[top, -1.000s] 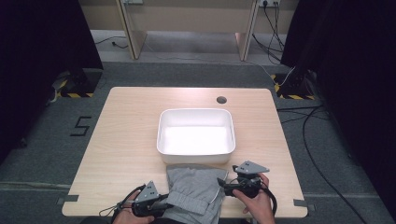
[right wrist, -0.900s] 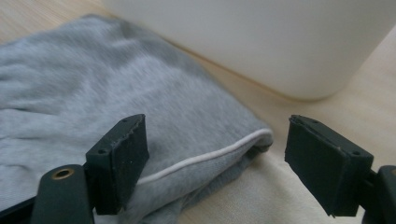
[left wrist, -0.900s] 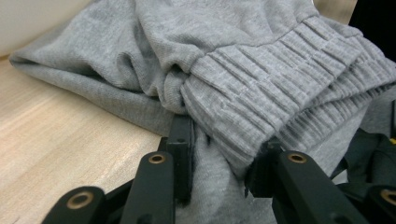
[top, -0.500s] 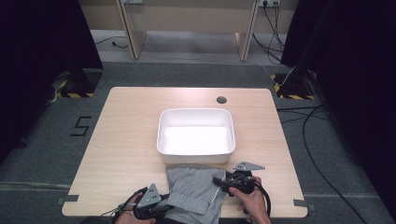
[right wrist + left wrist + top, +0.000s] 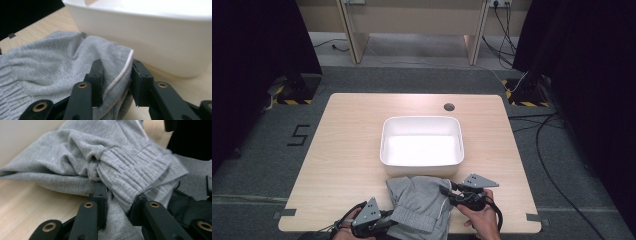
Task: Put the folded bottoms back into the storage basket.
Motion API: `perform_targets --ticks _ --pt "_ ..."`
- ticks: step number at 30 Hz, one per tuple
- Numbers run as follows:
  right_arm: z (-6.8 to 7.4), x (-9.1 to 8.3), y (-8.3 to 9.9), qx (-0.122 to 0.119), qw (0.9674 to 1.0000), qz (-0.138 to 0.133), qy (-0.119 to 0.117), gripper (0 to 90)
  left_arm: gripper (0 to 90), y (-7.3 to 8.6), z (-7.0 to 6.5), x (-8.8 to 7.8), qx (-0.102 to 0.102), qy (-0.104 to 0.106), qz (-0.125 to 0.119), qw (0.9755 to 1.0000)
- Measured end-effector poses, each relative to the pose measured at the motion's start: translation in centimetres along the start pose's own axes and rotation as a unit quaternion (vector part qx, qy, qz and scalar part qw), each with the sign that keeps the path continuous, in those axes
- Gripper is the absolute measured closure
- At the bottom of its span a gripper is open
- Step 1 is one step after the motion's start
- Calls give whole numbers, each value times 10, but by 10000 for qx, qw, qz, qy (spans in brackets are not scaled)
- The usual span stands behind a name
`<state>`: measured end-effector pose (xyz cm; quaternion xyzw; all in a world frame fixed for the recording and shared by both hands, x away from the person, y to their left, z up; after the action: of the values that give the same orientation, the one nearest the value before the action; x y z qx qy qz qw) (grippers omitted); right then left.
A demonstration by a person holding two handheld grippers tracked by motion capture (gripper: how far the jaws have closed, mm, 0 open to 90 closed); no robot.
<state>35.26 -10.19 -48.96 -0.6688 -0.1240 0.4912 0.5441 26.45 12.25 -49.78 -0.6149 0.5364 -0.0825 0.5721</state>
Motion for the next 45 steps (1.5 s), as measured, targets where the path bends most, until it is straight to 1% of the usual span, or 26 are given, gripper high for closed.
perform_targets --ticks 1,2,3,5,6,7,8,9,10,12,15,18,21,25,26,27,28,30,31,34,35,37,38,39,42,45 --pt "1 -3 -5 -115 9999 -94 18 736 734 -3 -3 -2 3 46 -30 10000" --pt "4 -7 -10 -148 9997 -206 2 782 735 -6 -6 -5 10 84 -81 9999" --pt "7 -10 -15 -188 9993 -311 -56 790 739 -8 -8 -7 10 125 -115 9999" --pt "10 -15 -21 -291 9988 -379 -47 797 740 -12 -12 -10 32 193 -160 9997" --pt "11 -17 -24 -373 9985 -392 -29 801 740 -12 -12 -11 40 185 -141 9997" --pt "12 -17 -25 -394 9985 -375 -36 803 740 -12 -10 -11 21 155 -134 9998" --pt "11 -16 -25 -413 9985 -359 1 807 740 -12 -8 -11 -18 128 -143 9998" --pt "10 -15 -24 -379 9986 -376 14 810 740 -10 -6 -10 -53 108 -124 9999" --pt "10 -14 -23 -344 9987 -367 -11 813 741 -10 -4 -9 -90 120 -115 9998" --pt "11 -14 -23 -366 9985 -407 -25 816 744 -11 -4 -10 -135 162 -126 9997" --pt "14 -18 -29 -404 9980 -493 -32 817 745 -15 -8 -13 -53 171 -193 9997" --pt "19 -27 -40 -538 9966 -629 -15 817 745 -22 -14 -20 11 207 -310 9993" --pt "23 -36 -49 -596 9955 -737 16 818 747 -29 -19 -25 42 260 -390 9989" --pt "25 -42 -62 -655 9941 -863 -3 820 751 -44 -26 -32 52 409 -497 9979" --pt "25 -43 -65 -636 9940 -887 -35 821 751 -50 -28 -34 78 436 -539 9976" --pt "25 -45 -71 -676 9933 -932 -37 822 752 -53 -29 -36 112 443 -562 9974" --pt "25 -46 -74 -680 9934 -924 -29 822 752 -58 -30 -38 169 438 -587 9972" --pt "25 -50 -84 -768 9921 -987 -25 823 752 -69 -33 -41 266 439 -625 9967" --pt "25 -52 -91 -761 9915 -1057 -40 823 753 -72 -33 -42 278 456 -654 9964" --pt "23 -58 -104 -868 9895 -1153 9 823 753 -88 -36 -47 395 457 -742 9954" --pt "23 -61 -110 -861 9894 -1172 31 823 753 -92 -36 -48 414 464 -764 9951" --pt "20 -65 -119 -909 9879 -1253 61 824 753 -102 -36 -50 454 473 -815 9945" --pt "20 -66 -122 -892 9880 -1262 77 824 753 -107 -36 -51 466 477 -846 9942" --pt "18 -68 -127 -894 9872 -1318 71 824 753 -112 -36 -52 470 485 -877 9939" --pt "13 -72 -137 -905 9868 -1337 96 824 753 -128 -34 -54 501 485 -939 9931" --pt "5 -73 -149 -866 9869 -1360 104 825 754 -143 -30 -53 477 491 -933 9933"
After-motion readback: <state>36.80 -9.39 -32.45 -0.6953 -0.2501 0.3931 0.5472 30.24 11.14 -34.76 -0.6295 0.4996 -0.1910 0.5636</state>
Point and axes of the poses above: each handheld gripper's, and its own axes: x roughly forward along the jaws, y roughly out of its underside, z roughly to its left, the point moved 7 cm from there along x, roughly forward along the jaws, and after that the axes turned 12 degrees about -x, right-handed, at the moved point
